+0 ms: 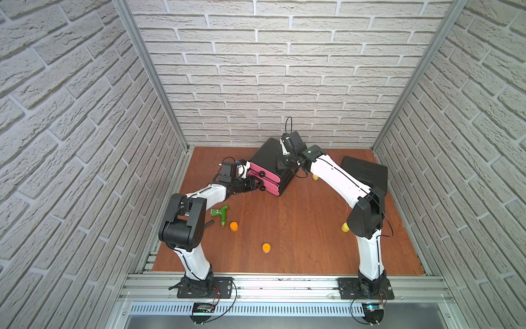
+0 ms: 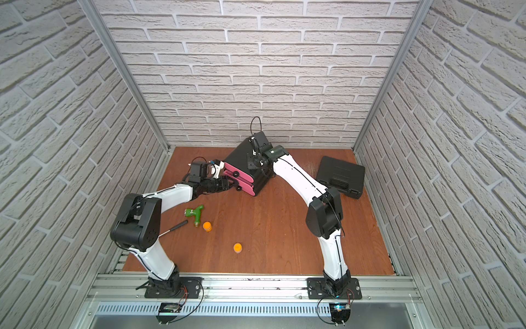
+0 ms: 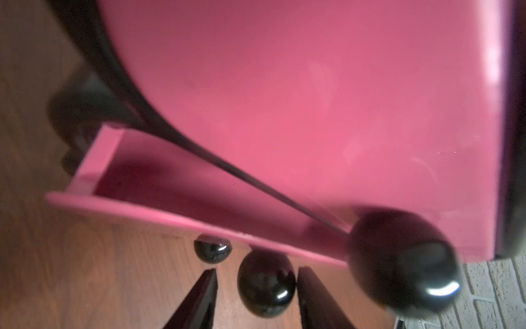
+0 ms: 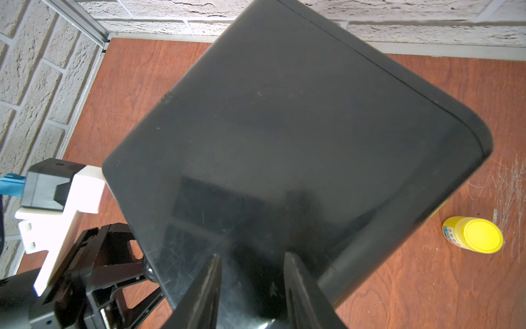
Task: Put the paint cans in the drawer according to color
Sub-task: Open the drawer in the storage box.
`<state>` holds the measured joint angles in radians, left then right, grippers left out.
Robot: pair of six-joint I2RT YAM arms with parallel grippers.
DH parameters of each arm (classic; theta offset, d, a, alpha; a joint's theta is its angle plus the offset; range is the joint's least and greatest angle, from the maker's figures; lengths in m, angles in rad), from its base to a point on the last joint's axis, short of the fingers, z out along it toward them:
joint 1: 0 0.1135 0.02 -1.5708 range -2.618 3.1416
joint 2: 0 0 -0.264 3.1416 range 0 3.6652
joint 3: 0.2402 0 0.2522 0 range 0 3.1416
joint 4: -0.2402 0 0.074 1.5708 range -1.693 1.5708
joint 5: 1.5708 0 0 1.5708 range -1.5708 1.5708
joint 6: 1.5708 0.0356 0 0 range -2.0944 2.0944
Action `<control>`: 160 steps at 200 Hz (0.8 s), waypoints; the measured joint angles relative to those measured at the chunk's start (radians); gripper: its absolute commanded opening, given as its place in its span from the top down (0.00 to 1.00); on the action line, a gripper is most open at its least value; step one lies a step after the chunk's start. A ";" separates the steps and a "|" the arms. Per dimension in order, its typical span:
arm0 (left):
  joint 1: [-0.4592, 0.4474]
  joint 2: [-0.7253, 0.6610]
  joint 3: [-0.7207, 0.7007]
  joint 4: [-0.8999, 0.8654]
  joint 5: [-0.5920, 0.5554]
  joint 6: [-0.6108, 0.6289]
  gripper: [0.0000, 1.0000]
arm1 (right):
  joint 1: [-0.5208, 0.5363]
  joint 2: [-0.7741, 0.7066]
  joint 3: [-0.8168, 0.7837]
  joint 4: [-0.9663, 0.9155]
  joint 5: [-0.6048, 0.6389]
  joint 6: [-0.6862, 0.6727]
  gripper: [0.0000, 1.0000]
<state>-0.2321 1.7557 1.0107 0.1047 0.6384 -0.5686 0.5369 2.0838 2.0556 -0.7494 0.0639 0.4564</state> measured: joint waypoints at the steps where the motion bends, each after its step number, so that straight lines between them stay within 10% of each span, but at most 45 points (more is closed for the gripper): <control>1: 0.000 0.000 0.000 0.000 0.000 0.000 0.49 | 0.000 0.000 0.000 0.000 0.000 0.000 0.58; 160: -0.006 0.001 -0.014 0.023 0.020 -0.037 0.90 | 0.000 0.000 0.002 -0.006 0.006 0.000 0.58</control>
<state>-0.2379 1.7565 0.9966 0.1280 0.6582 -0.6056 0.5365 2.0838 2.0571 -0.7555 0.0696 0.4561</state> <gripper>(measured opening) 0.332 0.418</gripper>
